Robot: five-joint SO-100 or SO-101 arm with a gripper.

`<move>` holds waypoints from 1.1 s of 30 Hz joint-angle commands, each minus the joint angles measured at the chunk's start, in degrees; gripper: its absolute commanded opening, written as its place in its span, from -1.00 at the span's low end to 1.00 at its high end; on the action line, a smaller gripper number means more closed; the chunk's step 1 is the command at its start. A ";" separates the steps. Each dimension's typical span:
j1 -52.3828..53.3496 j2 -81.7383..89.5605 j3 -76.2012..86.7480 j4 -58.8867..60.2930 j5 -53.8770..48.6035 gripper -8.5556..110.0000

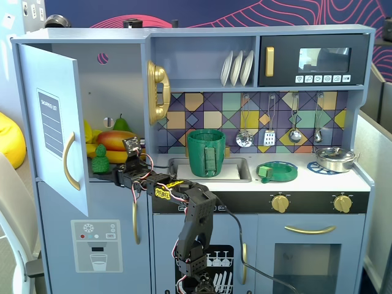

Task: Pick up the green pineapple from the left cabinet and place it in the green recipient

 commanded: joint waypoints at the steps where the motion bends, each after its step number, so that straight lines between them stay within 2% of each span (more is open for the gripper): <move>1: 1.05 -2.11 -8.17 -2.99 0.70 -0.21; 33: 0.00 -18.19 -25.40 -1.32 0.62 -0.21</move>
